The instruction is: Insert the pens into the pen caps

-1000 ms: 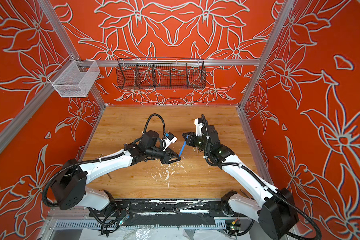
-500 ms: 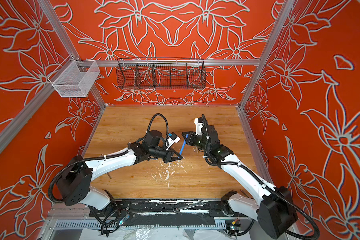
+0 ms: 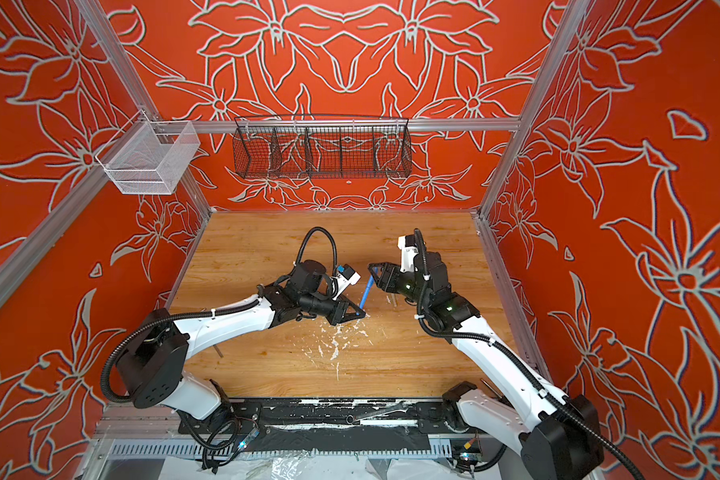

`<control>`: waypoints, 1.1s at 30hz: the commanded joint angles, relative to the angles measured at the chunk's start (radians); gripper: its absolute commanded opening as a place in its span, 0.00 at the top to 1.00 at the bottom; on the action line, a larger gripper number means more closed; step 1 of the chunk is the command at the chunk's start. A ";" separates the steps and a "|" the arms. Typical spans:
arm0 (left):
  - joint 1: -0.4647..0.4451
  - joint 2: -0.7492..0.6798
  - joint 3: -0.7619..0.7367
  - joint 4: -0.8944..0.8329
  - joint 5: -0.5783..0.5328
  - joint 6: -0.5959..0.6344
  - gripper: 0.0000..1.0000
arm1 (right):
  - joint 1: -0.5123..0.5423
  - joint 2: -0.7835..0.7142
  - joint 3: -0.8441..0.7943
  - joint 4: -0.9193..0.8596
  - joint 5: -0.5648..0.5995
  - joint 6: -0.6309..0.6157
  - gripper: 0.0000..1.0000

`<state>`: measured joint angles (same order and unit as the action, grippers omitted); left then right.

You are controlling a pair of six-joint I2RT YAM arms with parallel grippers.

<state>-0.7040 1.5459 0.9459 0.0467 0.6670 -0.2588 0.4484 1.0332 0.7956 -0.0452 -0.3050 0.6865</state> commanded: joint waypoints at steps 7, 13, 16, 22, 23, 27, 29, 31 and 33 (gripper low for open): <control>0.003 -0.020 -0.008 0.031 0.020 0.003 1.00 | -0.001 0.052 0.025 -0.023 -0.131 -0.054 0.49; 0.003 -0.020 -0.006 0.032 0.031 0.002 1.00 | -0.001 0.067 0.009 0.028 -0.164 -0.043 0.59; 0.003 -0.015 -0.001 0.029 0.032 0.001 1.00 | -0.002 0.067 0.000 0.048 -0.177 -0.035 0.68; 0.004 0.002 0.027 0.015 -0.002 -0.013 1.00 | -0.001 0.059 -0.015 0.052 -0.175 -0.027 0.86; 0.003 0.007 0.038 0.004 -0.008 -0.011 1.00 | -0.001 0.057 -0.019 0.054 -0.176 -0.026 0.88; 0.004 0.015 0.076 -0.013 -0.057 -0.007 1.00 | -0.001 0.050 -0.032 0.056 -0.172 -0.017 0.97; 0.005 0.010 0.088 -0.012 -0.083 -0.007 1.00 | -0.001 0.042 -0.040 0.053 -0.163 -0.014 0.99; 0.011 0.006 0.106 -0.016 -0.104 -0.009 1.00 | -0.001 0.032 -0.052 0.045 -0.151 -0.011 1.00; 0.022 0.002 0.120 -0.005 -0.107 -0.015 1.00 | -0.001 0.022 -0.072 0.051 -0.142 0.000 1.00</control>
<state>-0.7055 1.5543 1.0161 -0.0139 0.6224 -0.2607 0.4385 1.0767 0.7635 0.0399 -0.4328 0.6662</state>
